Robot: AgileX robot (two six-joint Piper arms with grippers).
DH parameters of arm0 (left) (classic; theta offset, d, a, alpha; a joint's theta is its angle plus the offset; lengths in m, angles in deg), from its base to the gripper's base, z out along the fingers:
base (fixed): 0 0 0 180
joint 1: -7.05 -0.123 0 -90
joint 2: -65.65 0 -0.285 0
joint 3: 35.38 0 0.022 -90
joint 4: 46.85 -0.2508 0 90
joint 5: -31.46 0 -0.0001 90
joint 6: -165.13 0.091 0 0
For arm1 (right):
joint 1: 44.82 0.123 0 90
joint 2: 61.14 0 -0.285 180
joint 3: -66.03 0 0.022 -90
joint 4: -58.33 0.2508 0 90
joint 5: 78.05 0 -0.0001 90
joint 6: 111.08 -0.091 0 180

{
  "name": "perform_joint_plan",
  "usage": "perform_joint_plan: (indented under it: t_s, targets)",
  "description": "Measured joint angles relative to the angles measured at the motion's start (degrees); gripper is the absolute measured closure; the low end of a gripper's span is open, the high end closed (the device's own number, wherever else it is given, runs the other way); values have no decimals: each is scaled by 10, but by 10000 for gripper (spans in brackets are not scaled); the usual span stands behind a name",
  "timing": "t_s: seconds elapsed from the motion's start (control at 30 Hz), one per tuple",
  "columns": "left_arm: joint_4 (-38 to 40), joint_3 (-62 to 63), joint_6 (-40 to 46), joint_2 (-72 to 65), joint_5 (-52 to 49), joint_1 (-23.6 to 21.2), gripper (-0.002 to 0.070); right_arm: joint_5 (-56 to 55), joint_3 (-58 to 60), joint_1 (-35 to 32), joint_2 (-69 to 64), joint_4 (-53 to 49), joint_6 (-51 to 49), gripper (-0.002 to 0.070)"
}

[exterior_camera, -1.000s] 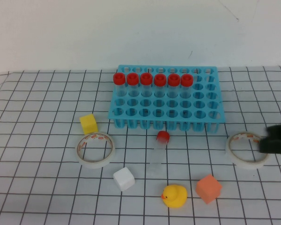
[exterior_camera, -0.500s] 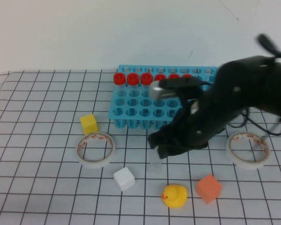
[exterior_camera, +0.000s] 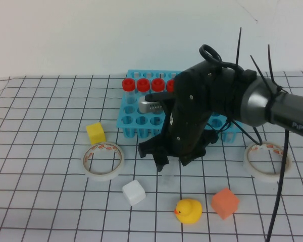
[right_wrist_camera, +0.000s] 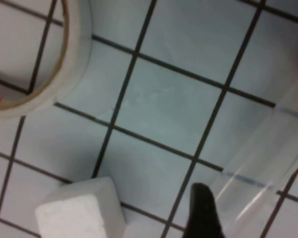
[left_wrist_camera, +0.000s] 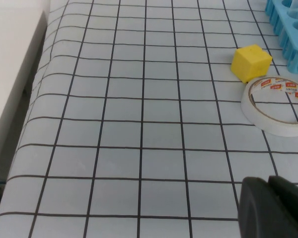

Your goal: Place the test tubes

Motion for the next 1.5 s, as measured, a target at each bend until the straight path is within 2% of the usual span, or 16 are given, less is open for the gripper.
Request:
perform_joint_plan:
  t_s: [0.43, 0.53, 0.73, 1.13, 1.33, 1.5]
  targets:
    - [0, 0, 0, 0, 11, 0, 676, 10, -2, 0, -35, -1, -15, 227]
    - [0, 0, 0, 0, 13, 0, 676, 11, -2, 0, -35, -1, -8, 266]
    - [0, -5, 0, 0, 21, 0, 676, 12, -2, 0, -35, 3, -5, 445]
    - [0, -5, 0, 0, 22, 0, 676, 13, -4, 5, -19, -3, 8, 444]
    - [0, -6, 0, 0, 22, 0, 676, 7, -4, 39, 53, -103, -12, 444]
    - [0, -7, 0, 0, 22, 0, 676, 24, 3, 98, 122, -272, -112, 444]
